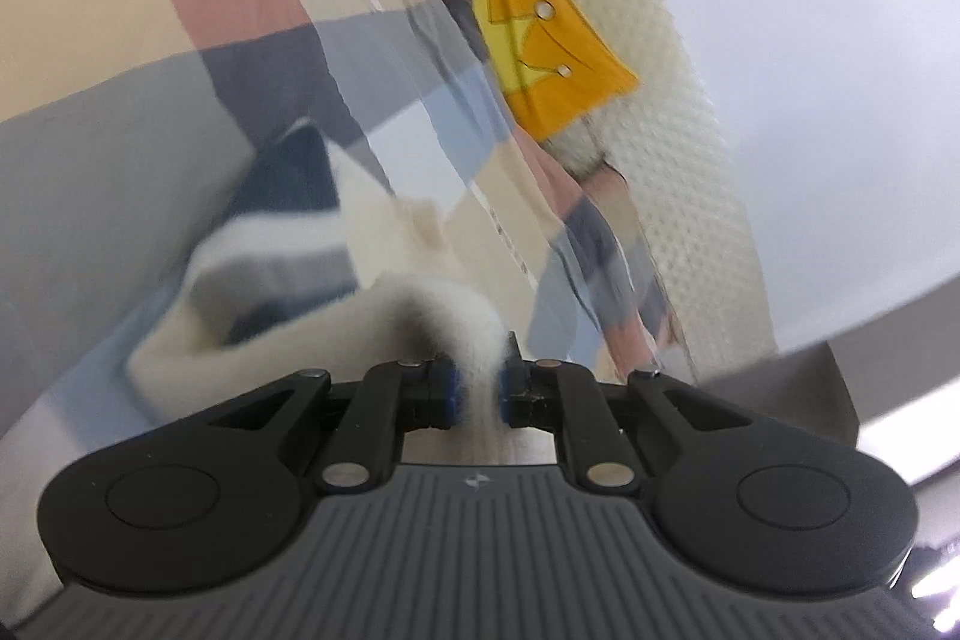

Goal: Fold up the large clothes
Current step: 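Lift the hem with both tools and fold it toward the collar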

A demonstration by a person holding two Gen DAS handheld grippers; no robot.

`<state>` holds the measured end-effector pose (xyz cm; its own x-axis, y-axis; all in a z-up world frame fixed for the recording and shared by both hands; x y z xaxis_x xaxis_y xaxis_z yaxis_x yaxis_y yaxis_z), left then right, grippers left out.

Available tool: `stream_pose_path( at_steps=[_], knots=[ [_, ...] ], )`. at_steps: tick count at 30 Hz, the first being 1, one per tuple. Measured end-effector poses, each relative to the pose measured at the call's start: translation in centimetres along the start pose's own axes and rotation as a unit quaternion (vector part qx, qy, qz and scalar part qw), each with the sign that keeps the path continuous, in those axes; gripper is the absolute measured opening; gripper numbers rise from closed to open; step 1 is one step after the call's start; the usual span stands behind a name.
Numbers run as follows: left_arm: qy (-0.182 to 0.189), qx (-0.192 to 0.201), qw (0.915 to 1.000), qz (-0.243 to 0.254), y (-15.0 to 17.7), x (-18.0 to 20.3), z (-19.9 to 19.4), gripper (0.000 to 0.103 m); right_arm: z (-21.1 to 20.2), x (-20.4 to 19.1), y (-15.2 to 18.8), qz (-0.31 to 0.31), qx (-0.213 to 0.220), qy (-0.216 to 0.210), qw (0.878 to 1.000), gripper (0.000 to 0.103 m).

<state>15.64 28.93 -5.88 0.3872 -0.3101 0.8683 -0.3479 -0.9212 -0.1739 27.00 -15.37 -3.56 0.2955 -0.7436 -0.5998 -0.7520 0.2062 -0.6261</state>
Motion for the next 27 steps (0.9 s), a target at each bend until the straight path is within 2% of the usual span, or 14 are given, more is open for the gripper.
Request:
stream_pose_path(
  at_steps=[6,9,15,22,27],
  knots=[
    [-0.019,0.023,0.9988,-0.038,-5.1,-0.8,8.3,0.014,7.9,0.6,-3.4,0.018,0.039,0.035,0.998,0.009],
    [-0.005,0.018,0.9989,-0.042,-7.1,-1.6,11.9,0.014,11.4,2.3,-4.0,0.047,0.052,0.055,0.996,0.009],
    [0.008,0.009,0.9999,0.004,-9.5,-3.2,17.5,0.014,16.1,5.3,-4.1,0.074,0.078,0.058,0.993,0.009],
    [0.024,-0.002,0.9997,0.006,-12.3,-4.3,22.8,0.014,21.2,7.8,-5.4,0.091,0.082,0.057,0.991,0.009],
    [-0.004,0.000,0.9990,0.045,-13.0,-4.4,26.6,0.014,24.6,9.7,-5.8,0.098,0.069,0.076,0.990,0.009]
  ],
)
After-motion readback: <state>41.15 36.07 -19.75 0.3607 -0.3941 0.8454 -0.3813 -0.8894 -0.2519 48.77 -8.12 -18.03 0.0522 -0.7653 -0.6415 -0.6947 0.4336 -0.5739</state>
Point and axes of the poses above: each gripper's, at about its wrist camera, not at the fingertips, and z roughly the way its jaws point, x to its right, y to its underside, the point moved 4 cm from there along z, roughly the way its jaws point, and after that the axes turned 10 degrees about -z, right-handed, at the moved point
